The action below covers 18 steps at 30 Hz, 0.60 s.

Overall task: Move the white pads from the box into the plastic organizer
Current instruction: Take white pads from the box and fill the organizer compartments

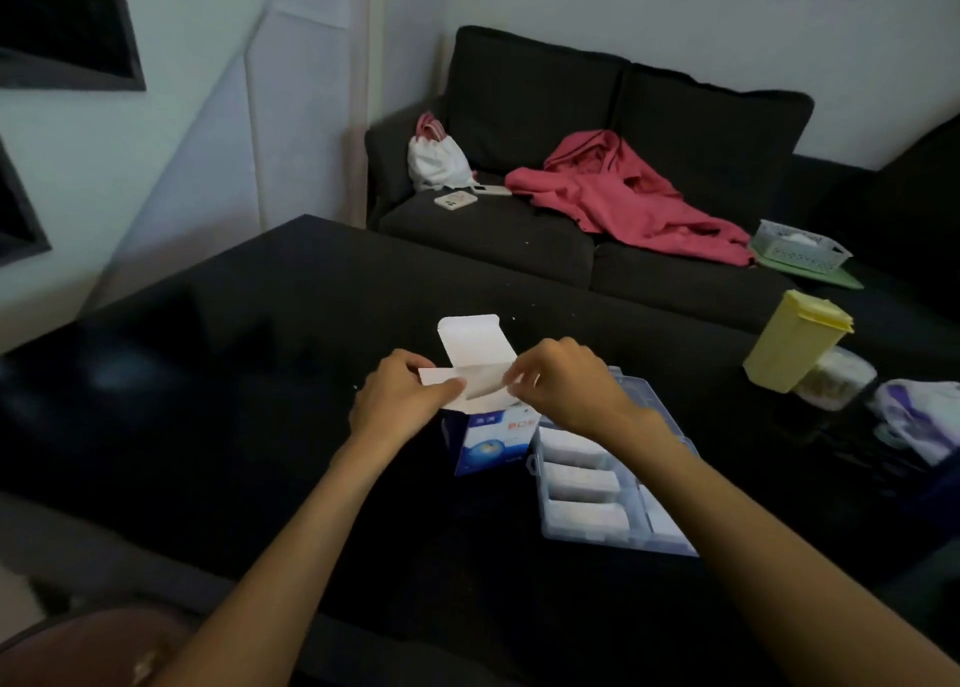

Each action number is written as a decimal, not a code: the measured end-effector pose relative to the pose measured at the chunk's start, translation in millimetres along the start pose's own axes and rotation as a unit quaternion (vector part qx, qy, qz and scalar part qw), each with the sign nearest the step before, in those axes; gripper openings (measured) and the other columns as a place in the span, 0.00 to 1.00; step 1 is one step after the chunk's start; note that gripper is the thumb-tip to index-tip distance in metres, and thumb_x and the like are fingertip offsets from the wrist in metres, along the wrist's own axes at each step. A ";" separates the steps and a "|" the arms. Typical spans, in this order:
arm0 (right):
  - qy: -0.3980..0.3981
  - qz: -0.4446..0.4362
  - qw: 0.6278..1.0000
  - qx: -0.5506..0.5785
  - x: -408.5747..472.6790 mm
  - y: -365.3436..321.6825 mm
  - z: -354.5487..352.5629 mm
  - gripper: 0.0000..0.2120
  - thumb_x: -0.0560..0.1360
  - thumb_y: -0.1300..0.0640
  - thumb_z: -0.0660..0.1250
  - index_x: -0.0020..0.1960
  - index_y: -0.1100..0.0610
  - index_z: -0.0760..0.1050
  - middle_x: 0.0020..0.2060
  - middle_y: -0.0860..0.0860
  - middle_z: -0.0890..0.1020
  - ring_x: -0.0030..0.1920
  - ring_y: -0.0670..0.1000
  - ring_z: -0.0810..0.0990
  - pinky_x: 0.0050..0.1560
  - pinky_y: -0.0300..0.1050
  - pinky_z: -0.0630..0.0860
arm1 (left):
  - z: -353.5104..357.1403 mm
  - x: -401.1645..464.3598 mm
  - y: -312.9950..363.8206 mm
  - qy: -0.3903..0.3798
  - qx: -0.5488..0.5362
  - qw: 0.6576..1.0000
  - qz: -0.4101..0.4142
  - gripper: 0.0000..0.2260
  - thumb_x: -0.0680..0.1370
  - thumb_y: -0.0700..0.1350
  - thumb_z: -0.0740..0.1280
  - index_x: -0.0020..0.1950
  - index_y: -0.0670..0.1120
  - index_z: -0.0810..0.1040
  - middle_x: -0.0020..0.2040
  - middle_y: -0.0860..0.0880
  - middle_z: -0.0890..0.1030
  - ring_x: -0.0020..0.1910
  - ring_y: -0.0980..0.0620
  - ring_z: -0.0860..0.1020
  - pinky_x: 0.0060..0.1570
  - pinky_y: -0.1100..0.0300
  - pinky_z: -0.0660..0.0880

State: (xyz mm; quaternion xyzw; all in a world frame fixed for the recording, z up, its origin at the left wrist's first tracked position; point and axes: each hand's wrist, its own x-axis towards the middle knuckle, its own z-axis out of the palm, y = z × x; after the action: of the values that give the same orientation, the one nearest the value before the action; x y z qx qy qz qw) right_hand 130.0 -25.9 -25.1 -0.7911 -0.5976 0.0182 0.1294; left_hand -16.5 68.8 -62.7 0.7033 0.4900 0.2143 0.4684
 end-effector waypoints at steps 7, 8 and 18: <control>0.005 0.021 0.998 -0.058 -31.7 2.6 6.0 0.10 0.76 0.57 0.65 0.54 0.50 0.81 0.51 0.49 0.83 0.48 0.49 0.80 0.51 0.43 0.78 | -8.6 -14.6 19.7 -0.159 -0.033 0.986 -0.030 0.16 0.70 0.41 0.73 0.53 0.48 0.72 0.48 0.50 0.75 0.50 0.51 0.76 0.40 0.59 0.78; 0.005 0.022 0.997 -0.072 -34.7 1.9 7.6 0.10 0.76 0.57 0.64 0.55 0.50 0.81 0.52 0.49 0.83 0.49 0.49 0.80 0.52 0.44 0.78 | -8.6 -15.7 21.6 -0.166 -0.024 0.985 -0.029 0.17 0.70 0.41 0.73 0.55 0.48 0.71 0.49 0.49 0.75 0.50 0.51 0.76 0.41 0.58 0.78; -0.044 -0.083 0.972 -0.215 -28.9 -7.5 18.7 0.17 0.77 0.54 0.64 0.65 0.51 0.71 0.63 0.52 0.76 0.59 0.52 0.77 0.59 0.45 0.74 | -16.7 -20.4 23.3 -0.226 0.029 0.973 0.022 0.18 0.72 0.40 0.71 0.62 0.47 0.76 0.54 0.50 0.76 0.51 0.52 0.75 0.45 0.60 0.76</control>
State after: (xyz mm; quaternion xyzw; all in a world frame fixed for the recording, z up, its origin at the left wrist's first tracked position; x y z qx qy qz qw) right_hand 111.3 -48.1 -45.1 -0.7463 -0.6564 -0.0864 -0.0689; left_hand -26.6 56.2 -31.5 0.7574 0.3616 0.0463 0.5418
